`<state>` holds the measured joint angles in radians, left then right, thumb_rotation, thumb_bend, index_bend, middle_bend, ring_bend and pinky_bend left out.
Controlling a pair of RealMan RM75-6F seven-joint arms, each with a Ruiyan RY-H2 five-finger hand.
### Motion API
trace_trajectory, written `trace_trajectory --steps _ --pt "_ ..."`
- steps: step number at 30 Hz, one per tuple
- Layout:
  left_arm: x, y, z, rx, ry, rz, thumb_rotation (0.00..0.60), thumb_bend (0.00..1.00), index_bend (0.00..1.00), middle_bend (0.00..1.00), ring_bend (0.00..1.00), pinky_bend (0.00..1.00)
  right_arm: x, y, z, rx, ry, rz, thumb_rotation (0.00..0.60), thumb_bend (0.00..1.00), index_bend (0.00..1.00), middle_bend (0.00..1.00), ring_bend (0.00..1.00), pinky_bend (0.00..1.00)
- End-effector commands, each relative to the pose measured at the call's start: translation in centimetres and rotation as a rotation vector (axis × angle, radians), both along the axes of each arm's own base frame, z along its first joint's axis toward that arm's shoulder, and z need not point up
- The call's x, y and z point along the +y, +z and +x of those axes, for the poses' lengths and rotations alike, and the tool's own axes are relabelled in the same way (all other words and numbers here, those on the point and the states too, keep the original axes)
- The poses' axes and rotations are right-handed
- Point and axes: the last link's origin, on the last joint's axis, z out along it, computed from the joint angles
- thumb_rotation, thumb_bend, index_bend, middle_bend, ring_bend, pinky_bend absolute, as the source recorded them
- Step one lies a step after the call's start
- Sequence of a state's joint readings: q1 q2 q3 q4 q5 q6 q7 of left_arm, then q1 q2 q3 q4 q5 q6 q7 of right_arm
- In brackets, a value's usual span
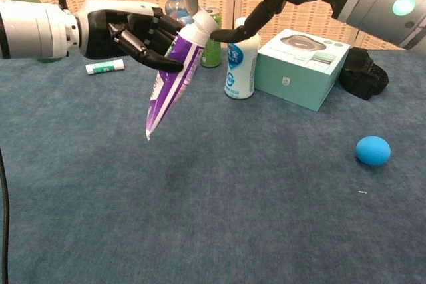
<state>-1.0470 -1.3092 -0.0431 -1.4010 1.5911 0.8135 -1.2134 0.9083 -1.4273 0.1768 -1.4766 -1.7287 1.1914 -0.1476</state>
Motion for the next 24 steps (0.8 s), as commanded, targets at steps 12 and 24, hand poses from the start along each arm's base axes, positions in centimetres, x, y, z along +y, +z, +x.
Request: trace_trajectory --steps 12,24 --pt "0.8 0.8 -0.6 -0.039 0.053 0.011 0.6 0.38 0.56 0.65 0.42 0.23 0.0 0.5 -0.1 -0.017 -0.021 -0.009 0.6 0.2 0.59 0.38 0.15 0.27" --pt "1.2 1.3 -1.1 -0.052 0.071 0.014 0.6 0.39 0.56 0.65 0.43 0.23 0.0 0.9 -0.5 0.011 -0.044 -0.01 0.6 0.2 0.59 0.38 0.15 0.27"
